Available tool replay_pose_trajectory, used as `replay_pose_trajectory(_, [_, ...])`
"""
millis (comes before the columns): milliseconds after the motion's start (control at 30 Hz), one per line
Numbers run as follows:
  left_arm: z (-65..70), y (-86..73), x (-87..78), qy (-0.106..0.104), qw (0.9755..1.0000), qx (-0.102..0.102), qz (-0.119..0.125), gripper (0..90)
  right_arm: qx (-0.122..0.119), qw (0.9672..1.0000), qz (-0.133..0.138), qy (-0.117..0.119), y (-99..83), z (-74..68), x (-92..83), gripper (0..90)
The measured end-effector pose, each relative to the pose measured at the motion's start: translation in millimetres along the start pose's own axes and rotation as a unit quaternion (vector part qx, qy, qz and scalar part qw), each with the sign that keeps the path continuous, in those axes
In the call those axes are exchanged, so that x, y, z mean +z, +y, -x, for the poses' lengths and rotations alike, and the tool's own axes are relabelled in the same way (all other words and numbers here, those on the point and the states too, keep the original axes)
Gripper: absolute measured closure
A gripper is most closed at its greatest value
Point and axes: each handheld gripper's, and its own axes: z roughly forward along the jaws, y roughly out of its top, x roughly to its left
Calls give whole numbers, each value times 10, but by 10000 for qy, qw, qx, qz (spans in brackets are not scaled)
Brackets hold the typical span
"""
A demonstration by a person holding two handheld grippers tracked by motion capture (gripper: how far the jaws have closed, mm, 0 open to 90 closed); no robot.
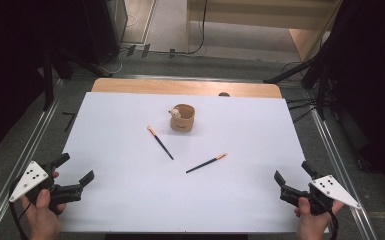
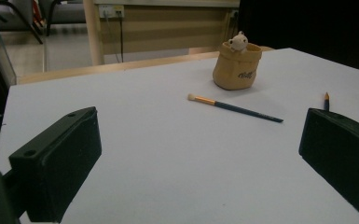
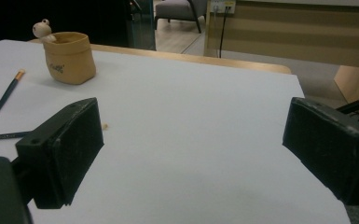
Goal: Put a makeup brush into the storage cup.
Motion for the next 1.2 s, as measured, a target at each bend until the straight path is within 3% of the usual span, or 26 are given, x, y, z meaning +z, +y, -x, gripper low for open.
replay_pose_trajectory(200, [5, -13, 8, 13, 10000, -10, -27, 0, -99, 9999, -87, 57, 35, -68, 32, 60])
replay_pose_trajectory(500, [-4, -18, 38, 71, 10000, -15, -67, 0, -73, 9993, -257, 262, 242, -226, 96, 98])
replay_pose_trajectory(600, [-14, -23, 38, 55, 10000, -31, -74, 0, -250, 9986, -334, 330, 323, -333, 195, 102])
replay_pose_trajectory(1200, [22, -24, 60, -24, 10000, -24, -94, 0, -454, 9940, -727, 685, 682, -563, 651, 132])
